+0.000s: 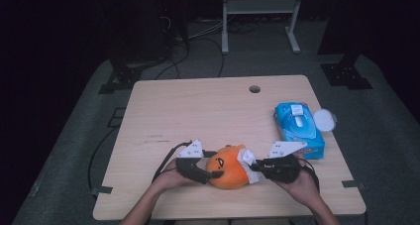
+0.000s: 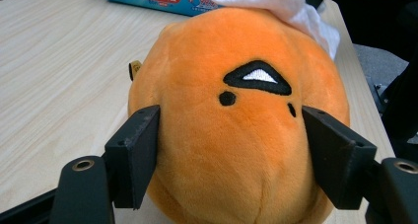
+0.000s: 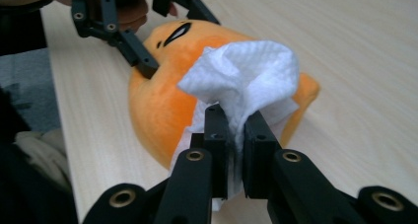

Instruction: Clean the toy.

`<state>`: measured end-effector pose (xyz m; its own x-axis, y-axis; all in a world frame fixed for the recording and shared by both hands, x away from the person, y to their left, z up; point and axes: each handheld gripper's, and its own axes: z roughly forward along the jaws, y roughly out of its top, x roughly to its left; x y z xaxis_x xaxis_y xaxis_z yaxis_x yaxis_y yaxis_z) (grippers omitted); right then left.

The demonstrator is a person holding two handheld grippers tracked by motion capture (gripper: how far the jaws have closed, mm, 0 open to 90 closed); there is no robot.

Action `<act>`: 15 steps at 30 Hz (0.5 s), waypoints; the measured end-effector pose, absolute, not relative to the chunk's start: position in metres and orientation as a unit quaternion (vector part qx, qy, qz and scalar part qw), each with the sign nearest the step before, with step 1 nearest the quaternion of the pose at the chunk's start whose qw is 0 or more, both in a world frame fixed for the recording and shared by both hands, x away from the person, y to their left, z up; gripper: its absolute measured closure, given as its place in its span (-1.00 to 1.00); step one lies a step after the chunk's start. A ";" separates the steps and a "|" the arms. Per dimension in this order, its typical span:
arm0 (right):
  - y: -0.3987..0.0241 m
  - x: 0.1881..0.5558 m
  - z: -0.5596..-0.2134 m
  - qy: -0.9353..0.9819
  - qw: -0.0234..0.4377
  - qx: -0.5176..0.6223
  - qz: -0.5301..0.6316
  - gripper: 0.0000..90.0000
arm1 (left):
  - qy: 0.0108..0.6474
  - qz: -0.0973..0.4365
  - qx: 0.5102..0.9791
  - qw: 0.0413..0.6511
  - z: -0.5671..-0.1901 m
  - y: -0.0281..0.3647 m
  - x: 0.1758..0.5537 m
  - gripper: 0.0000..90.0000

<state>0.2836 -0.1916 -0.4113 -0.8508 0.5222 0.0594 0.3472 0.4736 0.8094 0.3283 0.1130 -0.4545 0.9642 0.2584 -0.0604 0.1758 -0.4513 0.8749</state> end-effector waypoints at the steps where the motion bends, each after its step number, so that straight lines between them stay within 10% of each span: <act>1: -0.192 0.284 -0.411 0.853 0.098 0.255 0.445 0.81 | 0.128 0.041 0.851 0.508 -0.455 0.113 0.328 -0.40; 15: -0.174 0.299 -0.418 0.813 0.093 0.262 0.512 0.19 | 0.052 0.077 0.862 0.498 -0.450 0.102 0.314 -0.37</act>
<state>0.2994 -0.1739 -0.4176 -0.8458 0.5208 0.1159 0.3299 0.3399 0.8807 0.3144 0.1020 -0.4500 0.9827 0.1665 0.0810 0.0130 -0.4982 0.8670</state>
